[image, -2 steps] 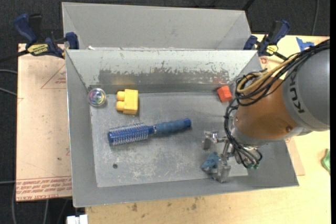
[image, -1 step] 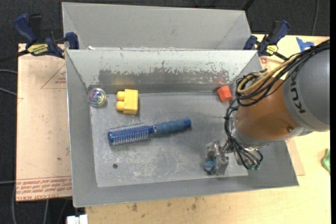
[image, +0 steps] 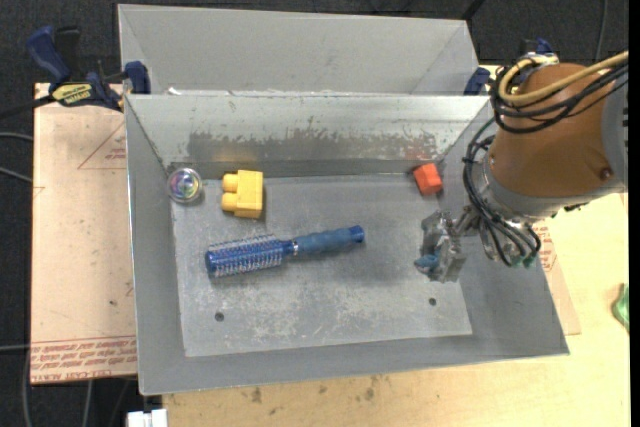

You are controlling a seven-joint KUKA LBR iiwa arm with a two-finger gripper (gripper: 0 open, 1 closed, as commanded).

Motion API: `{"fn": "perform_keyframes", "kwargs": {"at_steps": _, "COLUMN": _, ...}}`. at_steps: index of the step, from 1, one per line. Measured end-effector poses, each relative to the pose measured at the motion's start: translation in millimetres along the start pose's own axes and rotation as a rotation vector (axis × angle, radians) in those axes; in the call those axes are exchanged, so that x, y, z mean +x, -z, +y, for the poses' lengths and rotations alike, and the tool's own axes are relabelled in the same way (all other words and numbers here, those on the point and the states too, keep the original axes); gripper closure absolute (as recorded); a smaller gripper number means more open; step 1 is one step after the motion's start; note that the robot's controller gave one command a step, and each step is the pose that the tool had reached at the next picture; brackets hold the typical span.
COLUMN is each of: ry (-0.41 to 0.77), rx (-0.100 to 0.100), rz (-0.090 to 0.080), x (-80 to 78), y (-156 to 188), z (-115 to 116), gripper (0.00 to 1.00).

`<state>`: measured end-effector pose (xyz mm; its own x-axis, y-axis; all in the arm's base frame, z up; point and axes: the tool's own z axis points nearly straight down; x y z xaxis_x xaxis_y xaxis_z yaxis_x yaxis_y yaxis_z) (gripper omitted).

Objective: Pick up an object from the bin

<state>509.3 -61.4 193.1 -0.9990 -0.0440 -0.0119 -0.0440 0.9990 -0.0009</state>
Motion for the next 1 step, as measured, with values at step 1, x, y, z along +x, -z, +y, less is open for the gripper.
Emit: {"fn": "perform_keyframes", "kwargs": {"at_steps": 1, "ry": 0.019, "rx": 0.000, "rz": 0.001, "x": 0.4, "y": 59.2, "z": 15.0, "gripper": 1.00}}
